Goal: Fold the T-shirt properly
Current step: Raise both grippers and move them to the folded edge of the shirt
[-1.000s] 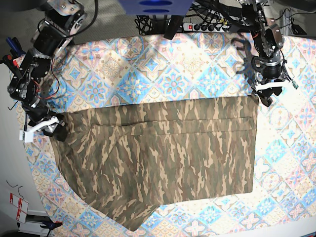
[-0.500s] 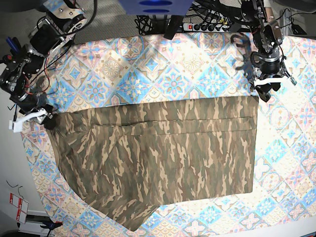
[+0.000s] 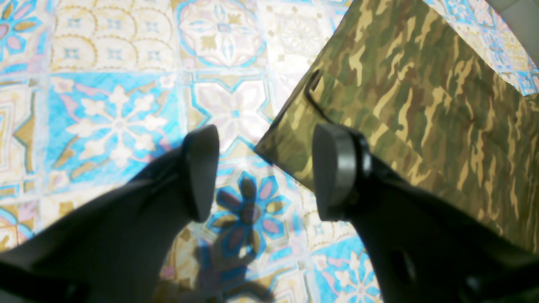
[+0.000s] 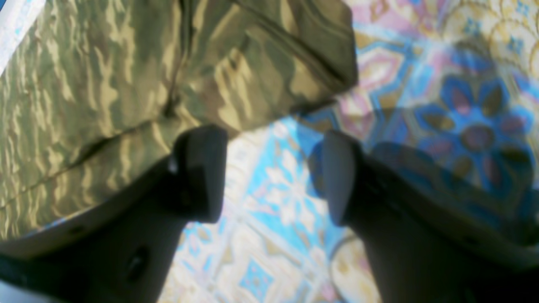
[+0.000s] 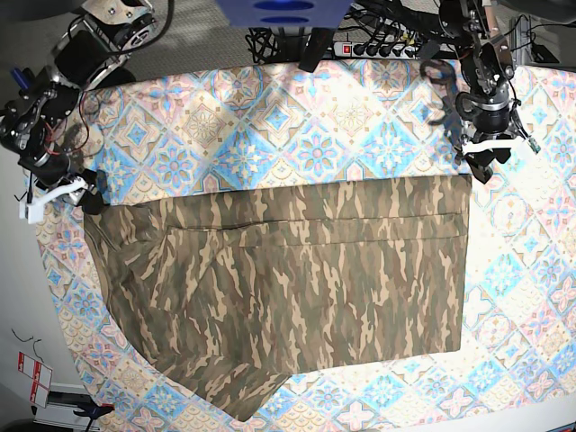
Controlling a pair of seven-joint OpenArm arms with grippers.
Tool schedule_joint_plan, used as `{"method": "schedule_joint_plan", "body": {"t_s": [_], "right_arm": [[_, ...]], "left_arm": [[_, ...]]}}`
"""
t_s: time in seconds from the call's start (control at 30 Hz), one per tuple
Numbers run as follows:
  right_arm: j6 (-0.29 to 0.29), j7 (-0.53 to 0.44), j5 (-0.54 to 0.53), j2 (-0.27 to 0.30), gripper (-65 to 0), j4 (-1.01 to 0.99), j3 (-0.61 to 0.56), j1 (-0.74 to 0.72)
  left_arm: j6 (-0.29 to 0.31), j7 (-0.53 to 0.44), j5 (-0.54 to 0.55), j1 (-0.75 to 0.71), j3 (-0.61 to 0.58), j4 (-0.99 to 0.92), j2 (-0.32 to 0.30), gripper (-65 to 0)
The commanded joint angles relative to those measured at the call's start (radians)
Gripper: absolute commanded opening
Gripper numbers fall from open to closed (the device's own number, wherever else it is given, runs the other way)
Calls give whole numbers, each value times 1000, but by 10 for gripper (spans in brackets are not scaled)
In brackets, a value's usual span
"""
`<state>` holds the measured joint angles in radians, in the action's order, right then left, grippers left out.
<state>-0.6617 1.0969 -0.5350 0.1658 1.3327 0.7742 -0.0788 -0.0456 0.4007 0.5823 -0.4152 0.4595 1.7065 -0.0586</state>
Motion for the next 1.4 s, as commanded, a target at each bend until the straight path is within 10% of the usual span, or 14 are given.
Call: {"method": "schedule_joint_plan", "body": {"t_s": [0.0,0.37,0.67,0.9,1.17,1.37], "right_arm": [[-10,-18,-24,15,-291,20,-3,-16],[-36,-24,-247,18,-292,29,-8,47],[-36,-25,-101,18,-303,28,-8,43],[-36,-34,63,13,-558,28,-8,40],[-36,-51,63,18,-642,-17,-3,-19],[-36,-51,56,18,-565,-252,175,-111]], "left_arm": [[8,-19,-2,0,2,17,-8,-300],[8,-19,-3,0,3,16,-8,-300],[8,-19,-2,14,0,-59,-8,-300],[8,-19,-2,28,0,-98,-8,-300],[10,-23,-2,29,0,-96,-10,-300],[10,-23,-2,25,0,-96,-30,-300]]}}
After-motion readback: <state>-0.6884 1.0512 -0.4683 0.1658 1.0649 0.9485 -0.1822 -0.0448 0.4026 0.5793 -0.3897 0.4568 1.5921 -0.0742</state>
